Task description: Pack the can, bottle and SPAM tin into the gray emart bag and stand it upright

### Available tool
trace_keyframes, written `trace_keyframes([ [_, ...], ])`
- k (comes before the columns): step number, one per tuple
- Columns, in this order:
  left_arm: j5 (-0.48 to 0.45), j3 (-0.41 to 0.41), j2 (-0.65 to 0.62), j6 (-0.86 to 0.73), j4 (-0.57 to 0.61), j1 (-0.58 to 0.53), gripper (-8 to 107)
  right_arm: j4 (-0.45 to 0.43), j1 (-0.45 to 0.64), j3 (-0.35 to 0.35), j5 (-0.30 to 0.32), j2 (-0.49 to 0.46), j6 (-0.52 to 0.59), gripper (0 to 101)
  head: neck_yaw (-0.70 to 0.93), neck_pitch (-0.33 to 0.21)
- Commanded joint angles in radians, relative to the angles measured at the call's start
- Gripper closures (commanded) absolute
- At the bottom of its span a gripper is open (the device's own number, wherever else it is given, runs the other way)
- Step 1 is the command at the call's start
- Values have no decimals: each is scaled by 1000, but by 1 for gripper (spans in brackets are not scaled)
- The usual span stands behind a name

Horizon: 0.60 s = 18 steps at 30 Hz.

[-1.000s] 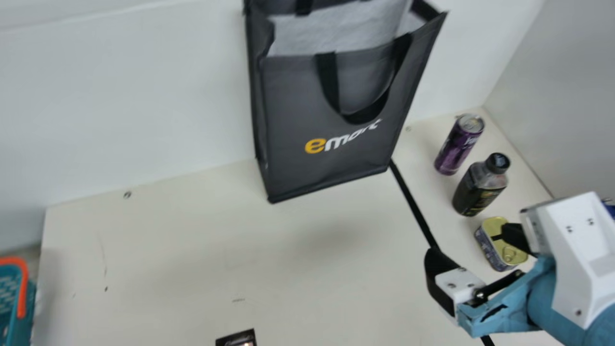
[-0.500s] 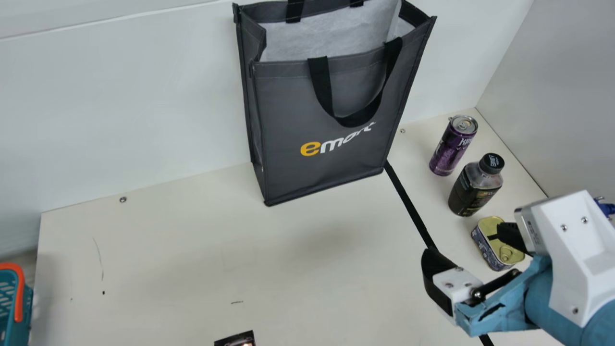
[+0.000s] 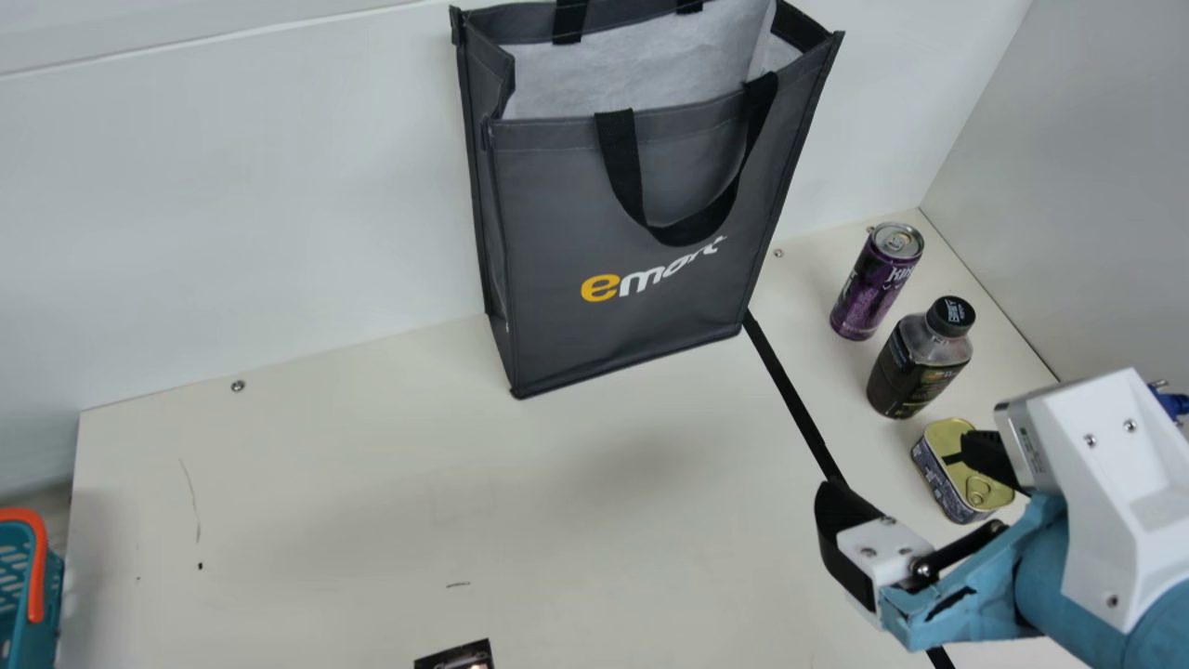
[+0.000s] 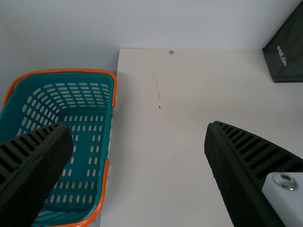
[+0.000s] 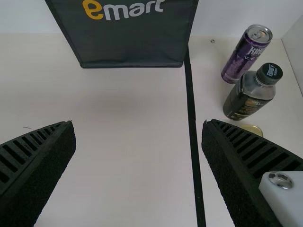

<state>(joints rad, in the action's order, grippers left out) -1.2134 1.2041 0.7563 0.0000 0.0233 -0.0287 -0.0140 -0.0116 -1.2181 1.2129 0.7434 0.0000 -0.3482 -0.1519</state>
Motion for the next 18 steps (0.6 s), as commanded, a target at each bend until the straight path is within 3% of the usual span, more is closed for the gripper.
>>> trace_keyframes([
  [1, 0, 0, 0, 0, 0, 0, 9, 0, 0, 0, 0, 0, 0, 6, -1, -23],
  [18, 0, 0, 0, 0, 0, 0, 9, 2, -26, -27, -26, 45, 4, 6, -1, -23],
])
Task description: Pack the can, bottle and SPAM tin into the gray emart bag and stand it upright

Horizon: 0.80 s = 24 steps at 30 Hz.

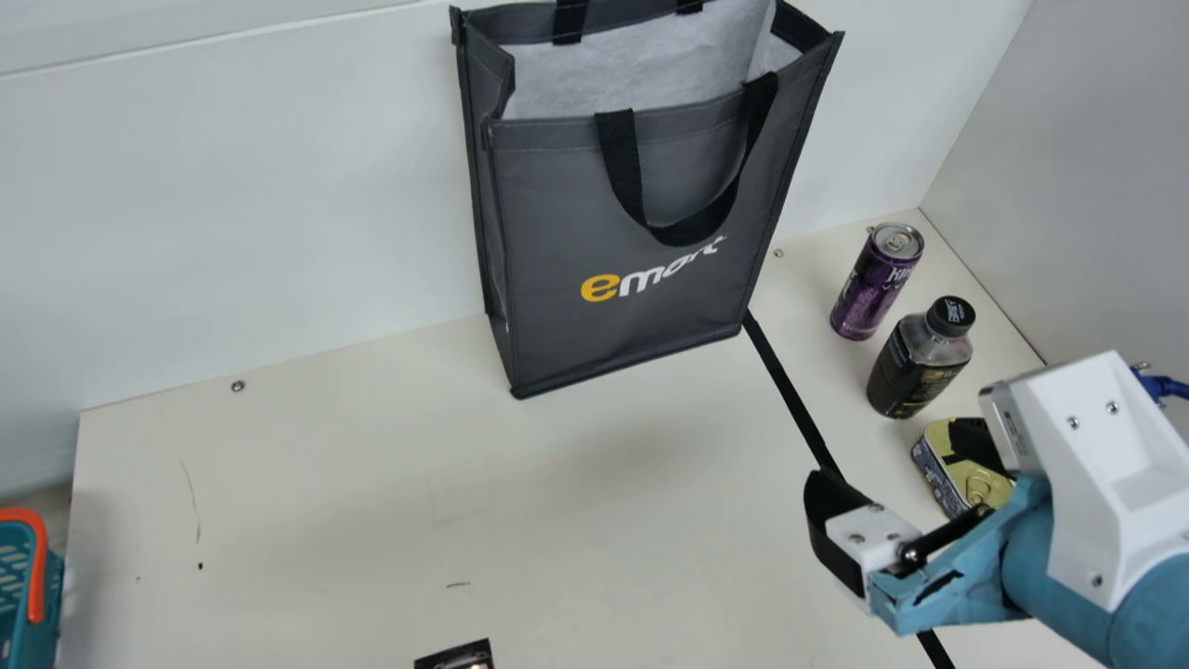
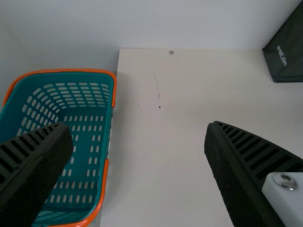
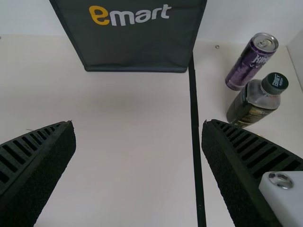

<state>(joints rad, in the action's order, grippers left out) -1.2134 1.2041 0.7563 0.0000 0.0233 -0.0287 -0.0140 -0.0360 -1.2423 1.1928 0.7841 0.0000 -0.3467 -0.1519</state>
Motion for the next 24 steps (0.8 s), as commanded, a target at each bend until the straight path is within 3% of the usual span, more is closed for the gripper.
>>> trace_keyframes([
  [1, 0, 0, 0, 0, 0, 0, 9, 2, -5, -7, -10, 12, 3, 6, -2, -23],
  [13, 0, 0, 0, 0, 0, 0, 9, 12, -14, -94, -51, 110, 28, 6, -2, -23],
  [24, 0, 0, 0, 0, 0, 0, 9, 10, 9, -220, -76, 210, 135, 6, -2, -23],
])
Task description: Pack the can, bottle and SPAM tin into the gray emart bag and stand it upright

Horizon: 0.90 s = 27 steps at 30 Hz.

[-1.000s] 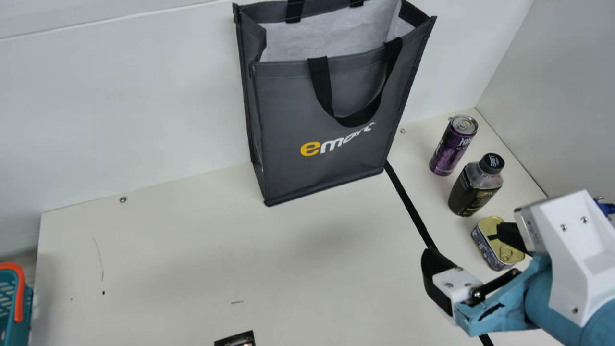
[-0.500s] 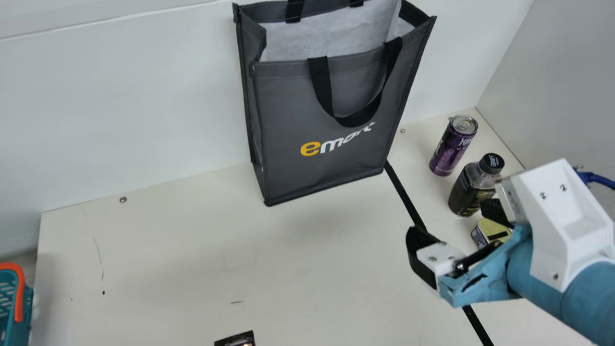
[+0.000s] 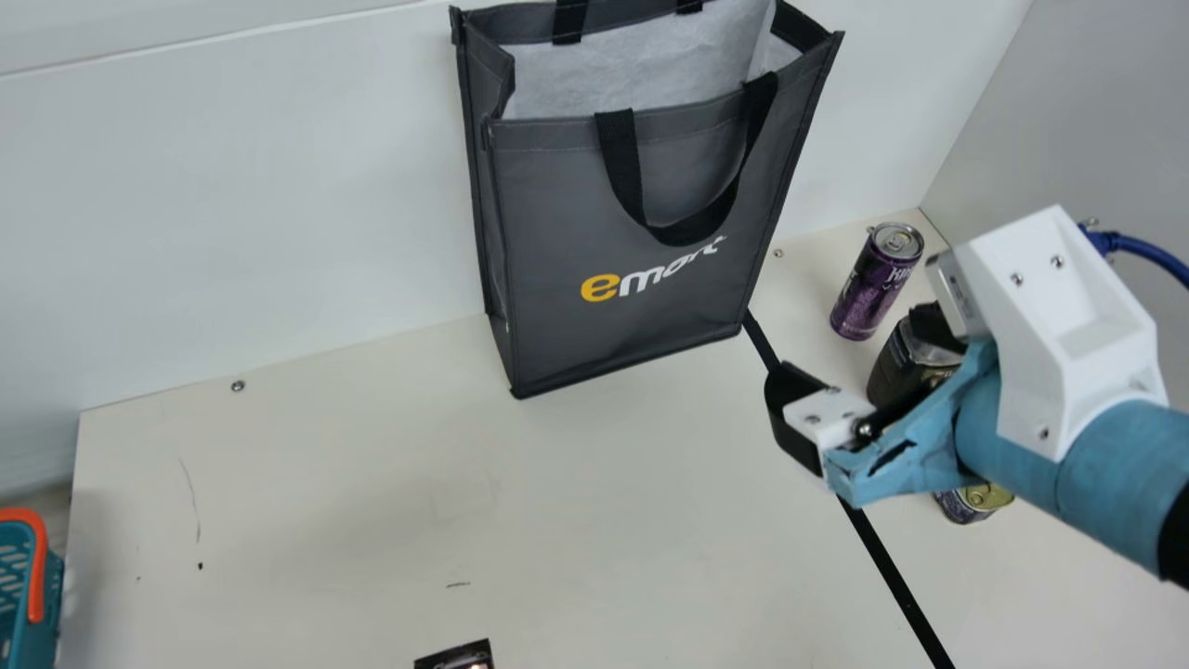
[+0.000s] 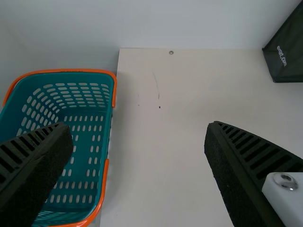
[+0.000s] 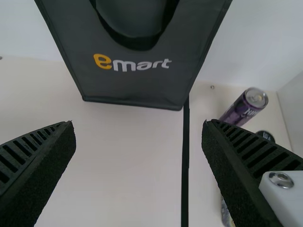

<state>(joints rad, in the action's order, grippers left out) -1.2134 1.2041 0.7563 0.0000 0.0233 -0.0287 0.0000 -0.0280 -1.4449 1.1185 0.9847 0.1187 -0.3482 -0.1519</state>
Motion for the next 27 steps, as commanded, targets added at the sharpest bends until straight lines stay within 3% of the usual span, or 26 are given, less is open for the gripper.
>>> trace_keyframes([
  [1, 0, 0, 0, 0, 0, 0, 9, -5, 2, -32, -2, 19, 29, 6, -1, -23],
  [27, 0, 0, 0, 0, 0, 0, 9, 95, 66, -418, 64, 285, 364, 6, -1, -23],
])
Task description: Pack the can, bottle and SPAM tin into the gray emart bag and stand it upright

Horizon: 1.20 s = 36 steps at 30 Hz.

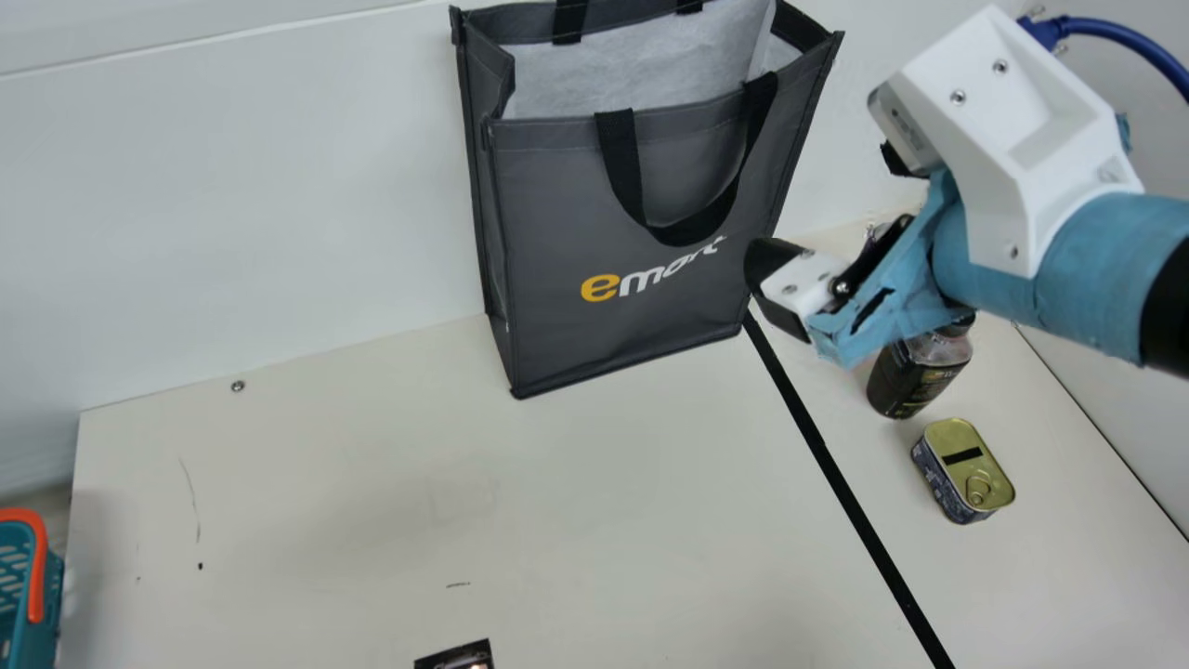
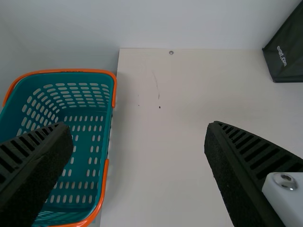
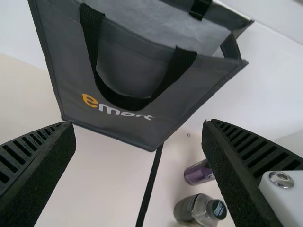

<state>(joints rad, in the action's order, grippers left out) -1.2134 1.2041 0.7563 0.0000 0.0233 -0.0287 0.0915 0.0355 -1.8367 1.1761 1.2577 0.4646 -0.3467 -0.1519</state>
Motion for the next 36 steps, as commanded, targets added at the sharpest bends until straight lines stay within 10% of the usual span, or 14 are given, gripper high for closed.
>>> trace_keyframes([
  [1, 0, 0, 0, 0, 0, 0, 9, 9, 6, -42, 10, 23, 32, 6, -2, -23],
  [12, 0, 0, 0, 0, 0, 0, 9, 66, 34, -202, 44, 135, 168, 6, -2, -23],
  [36, 0, 0, 0, 0, 0, 0, 9, 244, 59, -328, 44, 307, 481, 6, -2, -23],
])
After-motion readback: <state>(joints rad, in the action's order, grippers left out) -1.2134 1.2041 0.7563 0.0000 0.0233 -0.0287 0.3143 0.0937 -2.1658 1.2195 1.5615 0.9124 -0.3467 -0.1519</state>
